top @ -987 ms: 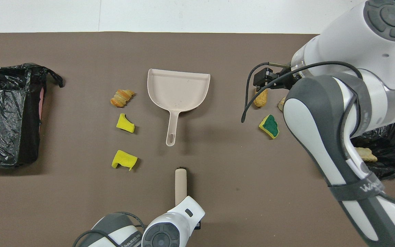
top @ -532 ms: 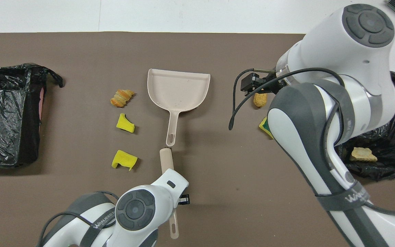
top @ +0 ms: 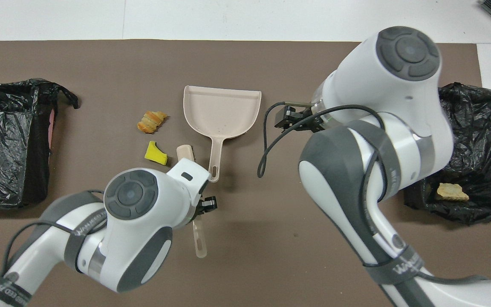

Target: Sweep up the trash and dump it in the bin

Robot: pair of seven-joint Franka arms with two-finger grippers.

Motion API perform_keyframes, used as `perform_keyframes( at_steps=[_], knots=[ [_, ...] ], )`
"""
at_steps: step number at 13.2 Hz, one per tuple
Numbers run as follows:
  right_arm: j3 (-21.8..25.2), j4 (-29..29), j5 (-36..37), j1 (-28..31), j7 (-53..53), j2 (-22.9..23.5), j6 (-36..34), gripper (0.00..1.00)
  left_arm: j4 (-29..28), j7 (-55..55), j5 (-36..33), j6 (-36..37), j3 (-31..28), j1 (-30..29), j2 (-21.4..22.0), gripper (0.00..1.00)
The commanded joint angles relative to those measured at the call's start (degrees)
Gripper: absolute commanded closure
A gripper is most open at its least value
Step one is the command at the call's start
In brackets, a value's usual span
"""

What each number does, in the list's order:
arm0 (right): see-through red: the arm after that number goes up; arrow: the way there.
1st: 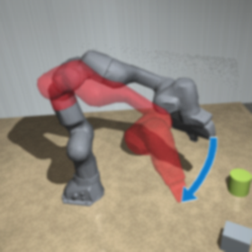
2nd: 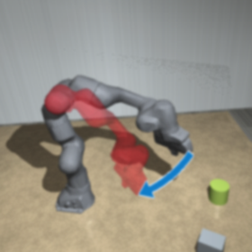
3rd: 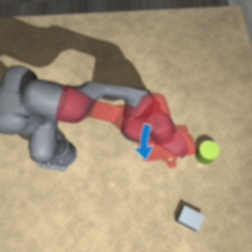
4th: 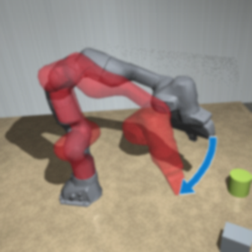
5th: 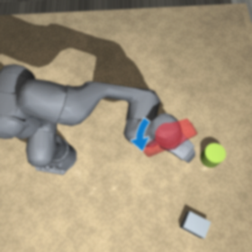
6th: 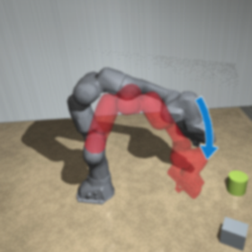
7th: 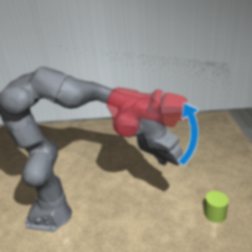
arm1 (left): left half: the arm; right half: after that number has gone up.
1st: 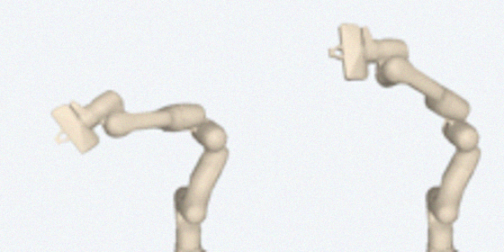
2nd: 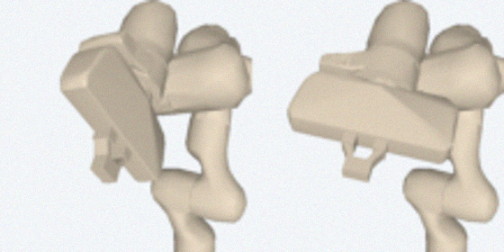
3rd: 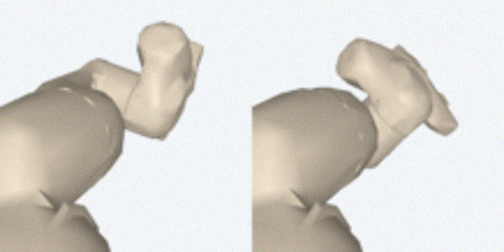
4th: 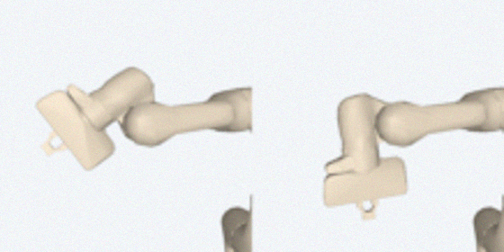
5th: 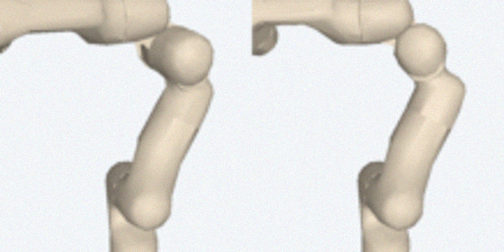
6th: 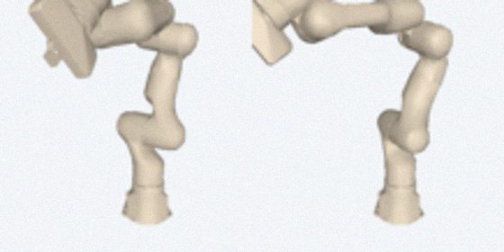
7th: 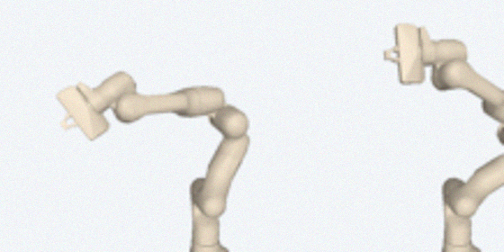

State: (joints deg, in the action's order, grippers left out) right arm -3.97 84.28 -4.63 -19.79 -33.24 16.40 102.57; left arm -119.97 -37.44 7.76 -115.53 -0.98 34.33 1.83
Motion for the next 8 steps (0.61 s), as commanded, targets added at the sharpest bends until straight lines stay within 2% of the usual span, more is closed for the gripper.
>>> perform_keyframes(
  at_steps=[1, 4, 8],
  knots=[
    [0.2, 3.2, -1.3, -1.8, -5.0, -1.8, 2.1, 0.00, 7.4, 6.3, -1.3, 4.4, 0.6, -5.1, -4.9, 1.00],
    [0.2, 4.0, -1.7, -5.0, -10.2, -0.8, 3.4, 0.00, 8.8, 13.6, -3.2, 4.2, 0.5, -10.2, -6.2, 1.00],
    [0.3, 4.2, -0.2, -11.0, -18.5, 3.5, 8.0, 0.00, 11.7, 22.3, -4.9, 4.5, 0.5, -16.7, -8.5, 1.00]
  ],
)
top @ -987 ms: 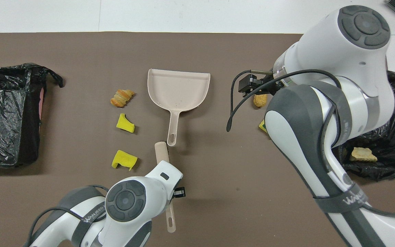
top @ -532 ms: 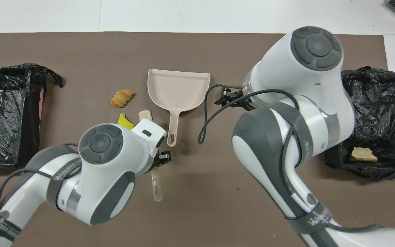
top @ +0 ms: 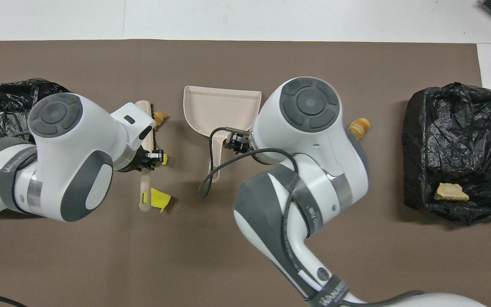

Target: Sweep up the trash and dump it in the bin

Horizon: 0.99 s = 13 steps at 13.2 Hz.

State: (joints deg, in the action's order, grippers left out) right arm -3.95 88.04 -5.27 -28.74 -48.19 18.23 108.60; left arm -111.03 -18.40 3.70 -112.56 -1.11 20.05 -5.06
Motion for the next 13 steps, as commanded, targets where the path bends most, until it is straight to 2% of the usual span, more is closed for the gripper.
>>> perform_keyframes(
  at_steps=[1, 4, 6, 11, 13],
  knots=[
    [0.3, 0.5, 1.0, -3.0, -4.1, 2.6, 2.0, 0.00, 3.4, 4.0, -0.9, 1.5, 0.7, -3.7, -2.1, 1.00],
    [0.4, -2.3, 4.5, -6.5, -8.8, 8.8, 4.7, 0.00, 4.6, 9.6, -0.9, 1.1, 0.7, -7.6, -3.3, 1.00],
    [0.7, -7.9, 4.7, -6.5, -9.4, 13.7, 4.2, 0.08, 4.4, 10.7, -0.9, 1.2, 0.7, -8.4, -3.2, 1.00],
    [0.6, -9.9, 5.4, -5.4, -4.5, 15.3, 5.2, 0.19, 4.1, 10.7, -0.9, 2.2, 0.7, -8.2, -3.0, 1.00],
    [0.8, -13.4, 5.9, -6.1, -1.8, 18.1, 5.4, 0.20, 4.1, 10.7, -0.9, 2.3, 0.7, -8.1, -3.0, 1.00]
  ],
)
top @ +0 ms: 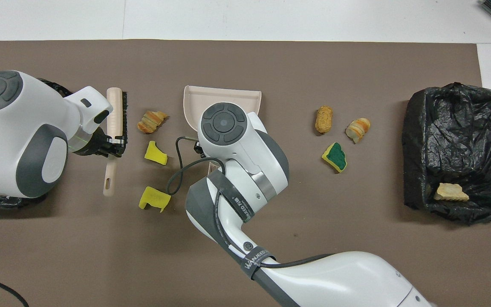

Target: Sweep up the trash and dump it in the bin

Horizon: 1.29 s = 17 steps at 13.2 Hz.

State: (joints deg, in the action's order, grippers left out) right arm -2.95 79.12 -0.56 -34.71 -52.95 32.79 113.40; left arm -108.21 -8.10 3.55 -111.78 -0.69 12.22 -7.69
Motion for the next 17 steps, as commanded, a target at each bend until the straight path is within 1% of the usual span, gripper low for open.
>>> perform_keyframes(
  at_steps=[1, 2, 3, 4, 5, 7, 10, 13, 14, 16, 17],
  knots=[
    [-0.1, -7.7, 2.6, -0.6, 3.2, 6.4, -0.2, 0.19, 1.2, 0.4, -0.7, 1.5, 0.2, -0.3, -0.4, 1.00],
    [-0.5, -8.4, 3.8, -0.7, 3.5, 6.6, -1.7, 0.23, 1.2, 0.4, -0.7, 1.5, 0.2, -0.3, -0.3, 1.00],
    [-0.6, -8.6, 4.0, -0.7, 4.0, 6.6, -2.8, 0.30, 1.2, 0.4, -0.7, 1.5, 0.2, -0.4, -0.3, 1.00],
    [-0.7, -8.5, 4.0, -0.7, 4.1, 6.6, -2.7, 0.38, 1.2, 0.4, -0.7, 1.5, 0.3, -0.4, -0.3, 1.00],
    [-0.7, -8.5, 3.9, -0.7, 4.1, 6.6, -2.6, 0.41, 1.1, 0.4, -0.7, 1.5, 0.2, -0.4, -0.3, 1.00],
    [-0.7, -8.5, 3.7, -0.7, 4.3, 6.6, -2.1, 0.42, 1.1, 0.4, -0.7, 1.5, 0.2, -0.4, -0.3, 1.00],
    [-0.7, -7.8, 3.1, -0.7, 11.0, 6.2, -1.9, 0.45, 1.1, 0.5, -0.7, 1.5, 0.3, -0.4, -0.3, 1.00],
    [-0.8, -7.8, 3.0, -0.8, 12.7, 6.2, -1.8, 0.45, 1.2, 0.5, -0.6, 1.6, 0.3, -0.4, -0.3, 1.00],
    [-0.8, -7.6, 2.8, -0.8, 13.9, 6.3, -1.5, 0.47, 1.2, 0.5, -0.6, 1.6, 0.2, -0.4, -0.3, 1.00],
    [-1.2, -6.4, 1.0, -0.8, 14.2, 6.1, 1.5, 0.54, 1.2, 0.5, -0.6, 1.7, 0.3, -0.4, -0.3, 1.00],
    [-1.2, -6.2, 0.8, -0.7, 14.2, 6.1, 1.6, 0.58, 1.2, 0.5, -0.6, 1.7, 0.3, -0.4, -0.3, 1.00]
  ],
)
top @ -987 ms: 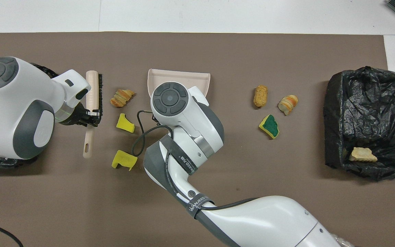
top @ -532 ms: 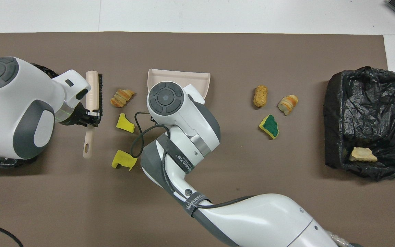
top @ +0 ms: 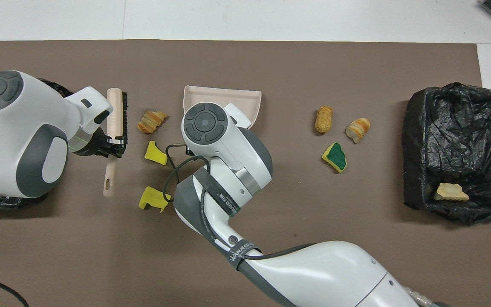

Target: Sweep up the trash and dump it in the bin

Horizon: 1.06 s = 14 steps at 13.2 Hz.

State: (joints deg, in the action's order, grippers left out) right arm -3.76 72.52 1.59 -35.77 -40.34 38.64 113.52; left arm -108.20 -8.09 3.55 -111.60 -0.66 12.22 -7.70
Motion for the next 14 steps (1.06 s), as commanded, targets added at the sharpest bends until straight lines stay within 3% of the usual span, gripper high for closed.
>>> perform_keyframes(
  at_steps=[1, 4, 5, 7, 9, 10, 11, 12, 14],
  knots=[
    [-0.4, 0.7, -1.5, 0.4, 1.6, 0.0, 1.5, 0.63, 1.2, 0.4, -0.6, 1.5, 0.2, -0.4, -0.3, 1.00],
    [-0.4, 1.7, -1.6, 0.4, 1.6, -0.3, 1.5, 0.71, 1.2, 0.4, -0.6, 1.6, 0.2, -0.4, -0.3, 1.00],
    [-0.4, 1.8, -1.7, 0.4, 1.5, -0.5, 1.5, 0.69, 1.2, 0.4, -0.6, 1.6, 0.3, -0.4, -0.3, 1.00],
    [-0.4, 2.8, -1.7, 0.5, 1.3, -0.9, 1.7, 0.48, 1.2, 0.4, -0.6, 1.6, 0.2, -0.4, -0.3, 1.00],
    [-0.4, 3.3, -1.7, 0.5, 1.4, -1.0, 2.3, 0.52, 1.2, 0.4, -0.6, 1.6, 0.2, -0.4, -0.3, 1.00],
    [-0.4, 3.7, -1.7, 0.3, 0.9, -1.0, 3.0, 0.61, 1.2, 0.4, -0.6, 1.6, 0.2, -0.4, -0.3, 1.00],
    [-0.4, 3.5, -1.6, 0.4, 0.9, -1.0, 2.8, 0.87, 1.2, 0.4, -0.6, 1.7, 0.2, -0.4, -0.2, 1.00],
    [-0.4, 3.2, -1.2, 0.6, 0.9, -1.0, 1.9, 1.00, 1.2, 0.4, -0.6, 1.7, 0.2, -0.4, -0.2, 1.00],
    [-0.2, 3.0, -0.3, 0.1, 0.9, -1.1, 0.8, 1.00, 1.2, 0.4, -0.6, 1.6, 0.2, -0.4, -0.2, 1.00]
  ],
)
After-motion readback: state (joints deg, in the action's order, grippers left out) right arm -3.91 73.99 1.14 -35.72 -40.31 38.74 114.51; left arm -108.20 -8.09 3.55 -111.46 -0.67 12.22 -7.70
